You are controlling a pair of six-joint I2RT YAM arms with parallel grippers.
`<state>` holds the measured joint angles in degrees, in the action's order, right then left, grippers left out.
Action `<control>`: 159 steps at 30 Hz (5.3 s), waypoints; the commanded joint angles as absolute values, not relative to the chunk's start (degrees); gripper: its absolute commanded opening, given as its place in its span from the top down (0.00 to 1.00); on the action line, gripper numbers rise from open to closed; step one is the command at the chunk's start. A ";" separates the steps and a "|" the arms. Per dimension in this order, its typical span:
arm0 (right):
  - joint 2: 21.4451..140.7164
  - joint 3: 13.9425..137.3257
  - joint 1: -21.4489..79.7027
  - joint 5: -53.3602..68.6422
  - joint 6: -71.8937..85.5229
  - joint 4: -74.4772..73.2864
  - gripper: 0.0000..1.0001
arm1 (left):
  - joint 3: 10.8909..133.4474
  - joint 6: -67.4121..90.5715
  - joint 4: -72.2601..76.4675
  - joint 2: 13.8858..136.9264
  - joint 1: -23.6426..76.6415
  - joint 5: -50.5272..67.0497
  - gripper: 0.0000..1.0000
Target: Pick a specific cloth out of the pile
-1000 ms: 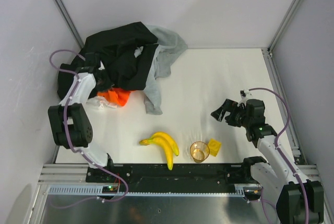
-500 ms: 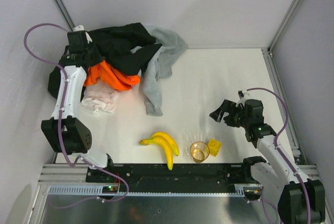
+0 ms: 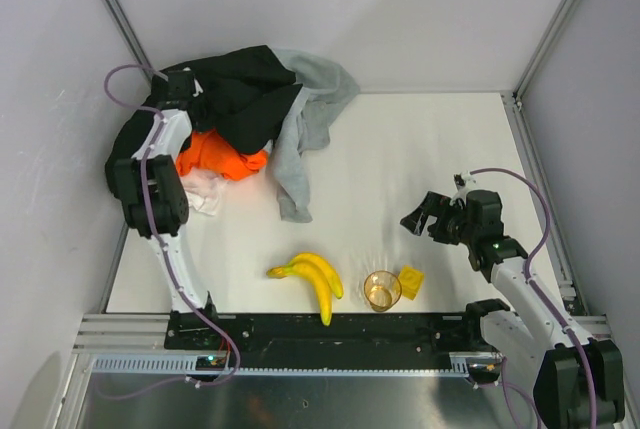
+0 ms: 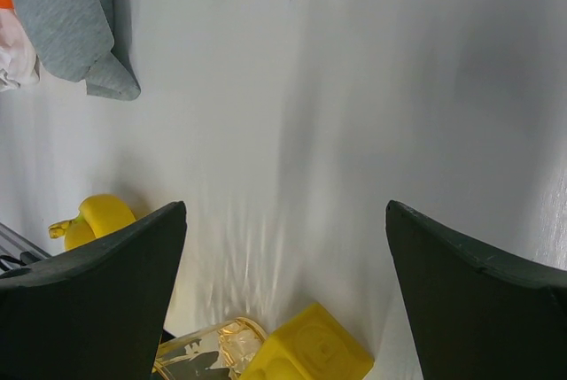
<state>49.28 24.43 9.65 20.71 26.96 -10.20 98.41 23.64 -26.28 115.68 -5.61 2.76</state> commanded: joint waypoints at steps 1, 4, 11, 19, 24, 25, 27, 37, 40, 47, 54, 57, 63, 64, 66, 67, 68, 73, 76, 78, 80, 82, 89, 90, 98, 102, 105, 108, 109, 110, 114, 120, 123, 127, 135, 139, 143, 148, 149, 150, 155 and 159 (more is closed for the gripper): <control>49.27 24.50 10.06 19.64 25.89 -9.96 0.01 | 101.08 28.19 -24.37 125.10 -5.58 10.77 0.97; 49.27 24.52 10.10 19.65 25.77 -10.09 0.01 | 101.38 29.84 -26.58 130.21 -4.85 11.94 0.94; 48.80 24.52 10.05 20.87 26.40 -9.41 0.01 | 100.83 30.51 -31.03 136.17 -3.87 12.02 0.90; 47.46 24.52 10.10 21.85 27.22 -9.46 0.01 | 100.61 28.76 -31.19 124.73 -3.48 12.90 0.60; 46.64 24.86 10.21 23.13 28.25 -8.93 0.01 | 99.98 28.65 -31.16 113.87 -3.00 13.10 0.06; 46.48 25.00 10.25 23.17 28.19 -9.12 0.01 | 99.39 28.65 -31.18 111.65 -2.99 13.10 0.03; 46.25 25.41 10.25 22.89 27.90 -9.82 0.01 | 97.09 28.72 -31.15 106.86 -2.99 13.27 0.01; 45.13 25.92 10.32 23.54 26.95 -11.87 0.01 | 78.50 27.61 -31.14 81.57 -3.25 11.73 0.00; 44.66 25.93 10.41 23.40 26.67 -12.56 0.01 | 71.82 27.61 -31.16 74.65 -3.71 11.52 0.00; 44.30 25.85 10.53 22.99 26.29 -13.56 0.01 | 57.09 28.12 -31.28 62.49 -4.87 10.82 0.00; 44.68 25.84 10.69 22.50 25.77 -14.06 0.01 | 50.14 28.19 -31.22 63.82 -7.06 11.65 0.00; 45.18 25.84 10.71 22.09 25.49 -14.25 0.01 | 51.18 27.78 -31.08 67.35 -7.10 11.21 0.00; 46.19 25.48 10.81 21.80 25.48 -13.73 0.01 | 57.71 26.95 -30.54 77.38 -7.12 11.25 0.00; 46.30 25.44 10.85 21.71 25.48 -13.72 0.01 | 59.04 26.96 -30.39 79.34 -7.12 11.16 0.00; 46.44 25.34 10.91 21.53 25.40 -13.65 0.01 | 61.50 27.02 -30.01 82.74 -7.16 10.90 0.00; 46.47 25.28 10.95 21.45 25.36 -13.55 0.01 | 62.74 27.05 -29.64 84.44 -7.14 10.63 0.00; 46.53 25.21 11.01 21.36 25.33 -13.50 0.01 | 64.15 27.15 -29.45 86.21 -7.17 10.46 0.00; 46.66 25.14 11.35 21.06 25.15 -13.74 0.01 | 70.72 27.45 -29.18 94.77 -7.21 11.83 0.02; 46.67 25.14 11.48 20.85 25.20 -13.87 0.01 | 73.77 27.27 -29.18 99.10 -7.18 12.09 0.05; 46.67 25.11 11.55 20.66 25.22 -13.88 0.01 | 75.18 26.97 -29.18 101.33 -7.20 11.94 0.10; 46.60 25.11 11.63 20.59 25.31 -13.89 0.01 | 75.97 26.63 -29.11 102.46 -7.21 12.17 0.21; 46.54 25.09 11.63 20.57 25.31 -13.89 0.01 | 76.49 26.41 -29.10 102.39 -7.27 12.38 0.38; 46.53 25.05 11.86 20.31 25.09 -13.94 0.01 | 81.52 23.42 -29.10 98.15 -7.29 10.33 0.84; 46.65 25.05 11.91 20.26 25.07 -13.91 0.01 | 82.95 22.87 -29.14 98.07 -7.34 9.78 0.88; 47.77 25.08 12.02 19.86 24.70 -13.47 0.01 | 97.74 24.43 -28.89 101.01 -7.73 10.33 0.99; 48.40 25.09 12.01 19.28 24.27 -13.49 0.01 | 101.72 26.08 -27.44 103.75 -7.75 10.31 0.99; 49.30 25.07 12.04 19.28 24.14 -13.00 0.01 | 101.97 27.42 -25.53 107.78 -7.74 10.58 0.99; 50.08 25.13 12.04 19.52 24.02 -12.34 0.01 | 102.89 29.30 -24.70 114.34 -7.71 12.74 0.99; 50.22 25.13 12.00 19.56 23.96 -12.23 0.01 | 103.26 30.16 -24.57 116.85 -7.68 13.75 0.99; 50.29 25.13 12.02 19.58 23.89 -12.14 0.01 | 103.70 31.12 -24.41 119.29 -7.62 14.79 0.99; 50.10 25.14 12.01 19.34 23.51 -12.49 0.01 | 105.85 34.83 -24.33 129.69 -7.26 19.04 0.99; 50.40 25.14 11.85 18.72 22.34 -13.31 0.01 | 106.84 38.48 -24.41 138.71 -5.44 21.75 0.99; 50.33 25.14 11.76 18.91 22.18 -13.36 0.01 | 106.29 38.36 -24.64 139.45 -4.23 20.58 0.99; 49.86 25.14 11.70 19.07 22.21 -13.38 0.01 | 104.89 36.21 -24.73 136.66 -2.88 18.32 0.99; 48.57 25.14 11.68 21.01 22.90 -12.86 0.01 | 96.92 32.02 -24.66 120.58 -2.34 11.35 0.57; 47.50 25.18 11.79 21.61 23.92 -12.61 0.01 | 90.74 30.59 -24.63 110.01 -2.26 7.00 0.18; 46.55 25.30 12.14 20.76 24.73 -13.33 0.01 | 82.55 30.97 -24.62 98.27 -2.32 4.23 0.02; 45.51 25.40 12.93 20.18 25.64 -14.16 0.01 | 71.42 32.02 -24.59 83.69 -2.85 4.85 0.00; 45.34 25.40 13.23 20.02 25.83 -14.33 0.01 | 69.15 32.27 -24.38 81.31 -2.92 5.33 0.00; 45.17 25.40 13.60 19.72 26.01 -14.42 0.01 | 66.88 32.39 -24.10 78.93 -3.00 5.92 0.00; 44.85 25.40 14.83 18.95 26.75 -14.58 0.01 | 60.52 30.06 -23.71 70.95 -3.18 8.13 0.00; 45.12 25.40 15.84 18.37 27.51 -14.24 0.01 | 58.60 25.57 -24.20 68.15 -4.07 9.07 0.00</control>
<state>45.71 24.43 14.83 19.68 26.13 -14.79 60.12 30.57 -24.58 71.00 -3.09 7.38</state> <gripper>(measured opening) 0.993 0.995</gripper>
